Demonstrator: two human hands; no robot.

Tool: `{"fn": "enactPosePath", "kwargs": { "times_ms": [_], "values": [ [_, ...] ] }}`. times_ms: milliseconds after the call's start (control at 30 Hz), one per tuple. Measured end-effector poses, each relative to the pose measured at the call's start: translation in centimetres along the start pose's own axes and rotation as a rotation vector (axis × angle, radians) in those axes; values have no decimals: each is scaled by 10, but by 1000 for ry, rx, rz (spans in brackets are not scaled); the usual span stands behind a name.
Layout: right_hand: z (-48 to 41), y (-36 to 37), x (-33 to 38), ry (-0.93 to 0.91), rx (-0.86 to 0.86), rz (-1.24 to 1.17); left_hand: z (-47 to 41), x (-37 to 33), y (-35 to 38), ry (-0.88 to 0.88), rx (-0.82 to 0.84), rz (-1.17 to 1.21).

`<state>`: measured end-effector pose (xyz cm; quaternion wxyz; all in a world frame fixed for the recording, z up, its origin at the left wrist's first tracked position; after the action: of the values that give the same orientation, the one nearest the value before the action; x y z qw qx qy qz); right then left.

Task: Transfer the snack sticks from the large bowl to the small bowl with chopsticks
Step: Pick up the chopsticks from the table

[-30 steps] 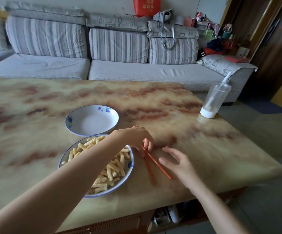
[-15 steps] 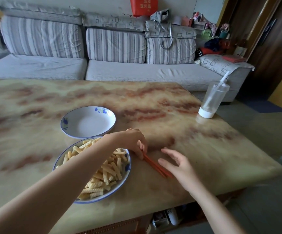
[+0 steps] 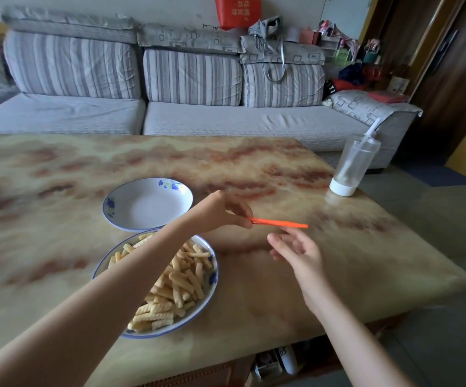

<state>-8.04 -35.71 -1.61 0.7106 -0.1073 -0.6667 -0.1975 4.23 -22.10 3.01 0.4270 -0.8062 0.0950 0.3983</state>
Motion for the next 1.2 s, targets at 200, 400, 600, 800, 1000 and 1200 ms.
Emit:
{"fn": "enactPosePath", "kwargs": {
  "times_ms": [200, 400, 600, 800, 1000, 1200],
  "values": [
    [-6, 26, 42, -163, -24, -12, 0, -26, -6, -14, -28, 81],
    [-6, 45, 72, -258, -8, -8, 16, -40, -34, -80, -94, 168],
    [-6, 76, 92, -218, 94, -91, 44, -53, -55, -89, -129, 299],
    [-1, 112, 91, -196, 211, -55, 83, -46, -76, -177, -203, 351],
    [4, 133, 86, -170, 276, -39, 106, -32, -88, -256, -253, 348],
    [7, 149, 77, -103, 447, 129, 114, -30, -86, -275, -226, 353]
  ]
}}
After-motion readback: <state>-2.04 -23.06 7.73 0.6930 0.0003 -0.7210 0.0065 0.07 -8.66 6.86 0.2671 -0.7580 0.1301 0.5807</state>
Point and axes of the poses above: each hand's wrist, its own z-axis away from the middle knuckle, its own y-axis out of the palm, x = y × z, the point moved 6 cm from there along -z, towards the middle knuckle, and after that the axes turned 10 degrees about y, right-handed, at the moved point
